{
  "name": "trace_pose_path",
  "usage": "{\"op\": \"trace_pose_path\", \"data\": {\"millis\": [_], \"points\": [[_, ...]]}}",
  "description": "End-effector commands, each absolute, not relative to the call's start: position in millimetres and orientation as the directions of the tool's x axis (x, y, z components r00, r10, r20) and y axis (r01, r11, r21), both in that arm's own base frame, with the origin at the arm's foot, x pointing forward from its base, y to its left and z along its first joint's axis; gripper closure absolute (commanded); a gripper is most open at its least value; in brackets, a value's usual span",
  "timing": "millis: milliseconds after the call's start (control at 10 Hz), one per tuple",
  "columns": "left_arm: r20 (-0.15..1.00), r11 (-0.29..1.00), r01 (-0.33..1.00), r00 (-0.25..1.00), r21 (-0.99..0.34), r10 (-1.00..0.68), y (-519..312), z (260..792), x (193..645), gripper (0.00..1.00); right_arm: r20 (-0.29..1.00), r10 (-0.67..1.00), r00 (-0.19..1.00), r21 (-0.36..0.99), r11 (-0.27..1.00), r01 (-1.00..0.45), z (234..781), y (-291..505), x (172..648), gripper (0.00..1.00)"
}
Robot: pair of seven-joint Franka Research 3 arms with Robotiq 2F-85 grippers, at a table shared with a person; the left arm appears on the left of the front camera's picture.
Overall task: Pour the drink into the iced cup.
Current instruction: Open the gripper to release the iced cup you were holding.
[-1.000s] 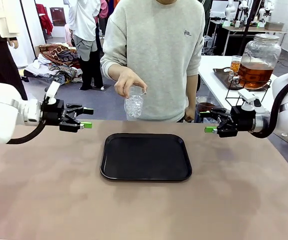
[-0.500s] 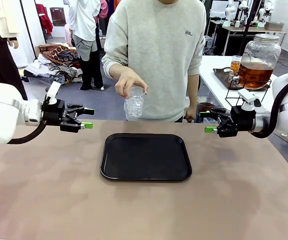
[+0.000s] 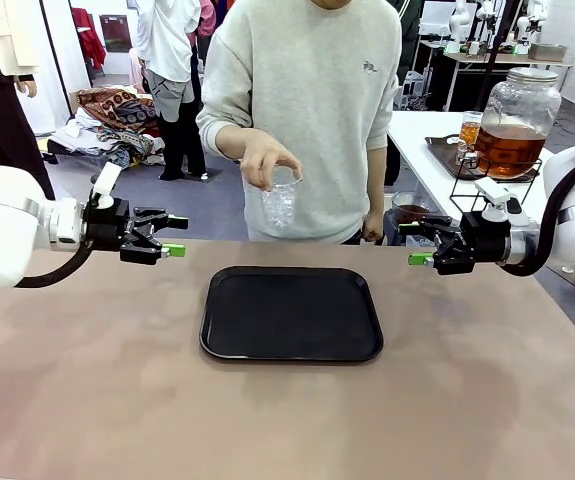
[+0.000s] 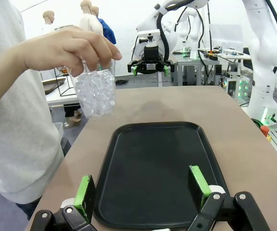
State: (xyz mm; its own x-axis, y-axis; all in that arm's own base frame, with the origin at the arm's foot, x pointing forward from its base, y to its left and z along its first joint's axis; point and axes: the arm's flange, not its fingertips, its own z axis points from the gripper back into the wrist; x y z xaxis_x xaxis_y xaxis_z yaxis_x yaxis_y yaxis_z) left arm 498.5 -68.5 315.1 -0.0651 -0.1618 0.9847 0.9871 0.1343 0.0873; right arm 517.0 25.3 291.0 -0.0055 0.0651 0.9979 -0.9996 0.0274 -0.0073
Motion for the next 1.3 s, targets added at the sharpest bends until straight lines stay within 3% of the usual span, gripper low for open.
{"op": "trace_pose_path", "data": {"millis": [0,1200], "points": [[0.985,0.134,0.987,-0.062,0.084,-0.160,-69.0,316.6,499.7,0.00,0.997,0.071,-0.004,-0.006,0.026,-1.000,295.2,27.3,520.2,0.00],[0.985,0.134,0.987,-0.062,0.084,-0.160,-69.0,316.6,499.7,0.00,0.997,0.071,-0.004,-0.006,0.026,-1.000,295.2,27.3,520.2,0.00]]}}
